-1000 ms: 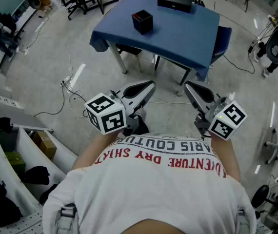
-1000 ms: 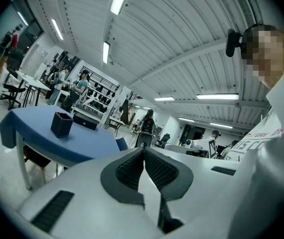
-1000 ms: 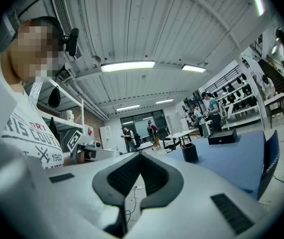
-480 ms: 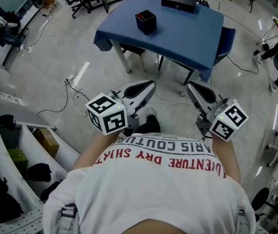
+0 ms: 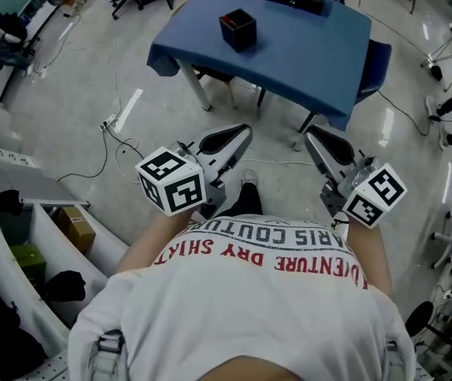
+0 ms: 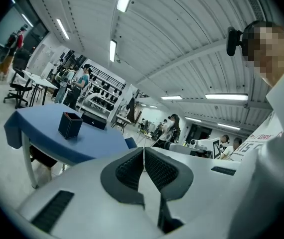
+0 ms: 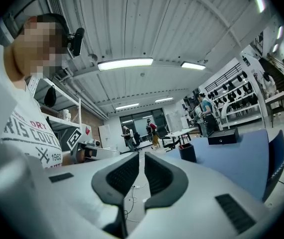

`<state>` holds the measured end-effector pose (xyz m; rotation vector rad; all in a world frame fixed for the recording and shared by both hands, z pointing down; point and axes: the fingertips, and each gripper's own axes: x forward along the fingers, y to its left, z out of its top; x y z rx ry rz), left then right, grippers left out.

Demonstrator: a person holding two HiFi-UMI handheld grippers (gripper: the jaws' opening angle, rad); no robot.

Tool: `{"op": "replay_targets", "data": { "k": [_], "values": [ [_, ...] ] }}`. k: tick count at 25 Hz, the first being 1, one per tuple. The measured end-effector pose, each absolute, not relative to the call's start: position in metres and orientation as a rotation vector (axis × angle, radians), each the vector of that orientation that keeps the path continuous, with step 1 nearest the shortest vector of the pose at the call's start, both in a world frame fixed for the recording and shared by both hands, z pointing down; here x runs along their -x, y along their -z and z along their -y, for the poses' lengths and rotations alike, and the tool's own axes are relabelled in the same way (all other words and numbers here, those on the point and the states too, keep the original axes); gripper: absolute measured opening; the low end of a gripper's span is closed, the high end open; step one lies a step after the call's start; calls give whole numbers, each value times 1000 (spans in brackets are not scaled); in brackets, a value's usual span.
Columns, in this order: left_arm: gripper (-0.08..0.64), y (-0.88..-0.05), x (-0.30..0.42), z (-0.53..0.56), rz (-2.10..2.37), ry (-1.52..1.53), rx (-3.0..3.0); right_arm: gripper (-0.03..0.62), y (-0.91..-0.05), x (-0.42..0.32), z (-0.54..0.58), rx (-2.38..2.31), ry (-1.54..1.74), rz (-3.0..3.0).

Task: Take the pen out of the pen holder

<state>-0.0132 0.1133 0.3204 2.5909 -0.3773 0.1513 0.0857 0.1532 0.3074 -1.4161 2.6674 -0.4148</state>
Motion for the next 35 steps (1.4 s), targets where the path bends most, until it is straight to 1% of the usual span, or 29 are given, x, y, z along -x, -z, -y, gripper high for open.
{"op": "replay_targets", "data": {
  "k": [4,6,9,11,22,35],
  "values": [
    [32,-325,4,-85,367,-162,-2583,33,-309,-93,-127,1429,401,-2673],
    [32,-326,0,-69,360,-165,-2579,77,-309,-97,-112,1429,406,-2677],
    [32,-325,-6,-42,349,-168,-2576,102,-308,-100,-88,1421,411,-2708],
    [32,-325,-8,-22,350,-170,-2572,131,-308,-101,-71,1420,412,-2727],
    [32,-328,-12,80,383,-145,-2547,200,-313,-113,31,1422,449,-2747],
    [32,-348,6,164,487,-140,-2508,209,-336,-106,129,1379,476,-2817]
  ]
}}
